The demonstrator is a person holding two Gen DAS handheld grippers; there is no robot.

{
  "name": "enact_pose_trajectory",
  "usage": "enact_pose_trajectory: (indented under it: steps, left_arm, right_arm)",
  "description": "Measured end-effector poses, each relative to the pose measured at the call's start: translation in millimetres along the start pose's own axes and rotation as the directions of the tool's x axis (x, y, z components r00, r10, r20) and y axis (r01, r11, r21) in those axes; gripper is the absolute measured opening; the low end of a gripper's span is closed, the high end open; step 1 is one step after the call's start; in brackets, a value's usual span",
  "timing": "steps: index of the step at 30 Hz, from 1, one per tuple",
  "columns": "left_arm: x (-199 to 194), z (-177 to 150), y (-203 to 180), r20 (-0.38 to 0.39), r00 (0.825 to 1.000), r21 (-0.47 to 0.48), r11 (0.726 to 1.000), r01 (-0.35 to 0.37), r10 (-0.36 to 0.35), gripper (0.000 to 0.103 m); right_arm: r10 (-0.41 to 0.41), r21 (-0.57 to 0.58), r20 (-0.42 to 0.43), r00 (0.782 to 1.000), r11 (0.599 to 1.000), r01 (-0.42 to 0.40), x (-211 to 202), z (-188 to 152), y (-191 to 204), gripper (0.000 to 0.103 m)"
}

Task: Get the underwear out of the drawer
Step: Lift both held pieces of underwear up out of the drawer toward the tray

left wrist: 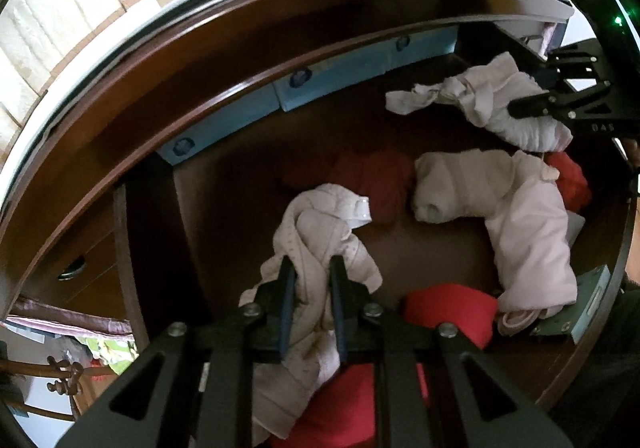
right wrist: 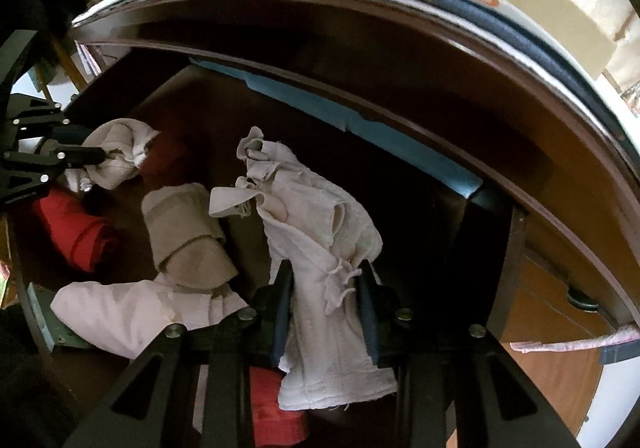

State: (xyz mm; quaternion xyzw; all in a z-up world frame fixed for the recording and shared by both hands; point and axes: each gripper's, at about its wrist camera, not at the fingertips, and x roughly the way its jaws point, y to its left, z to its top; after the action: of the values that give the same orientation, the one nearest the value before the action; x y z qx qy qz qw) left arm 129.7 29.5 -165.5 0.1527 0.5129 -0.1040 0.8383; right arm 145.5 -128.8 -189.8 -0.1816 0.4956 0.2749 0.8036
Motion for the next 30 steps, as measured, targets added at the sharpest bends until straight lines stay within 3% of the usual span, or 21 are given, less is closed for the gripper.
enact_pose_trajectory:
  steps: [9, 30]
  left_arm:
    - [-16, -6, -2, 0.048, 0.999, -0.003, 1.000, -0.014, 0.014, 0.014]
    - [-46, -28, 4, 0.150, 0.989, -0.063, 0.998, -0.013, 0.022, 0.013]
  right_arm:
    - [0.025, 0.006, 0.055, 0.998, 1.000, -0.025, -37, -5, -17, 0.032]
    - [0.059, -0.005, 0.139, 0.989, 0.998, -0.059, -68, -25, -31, 0.032]
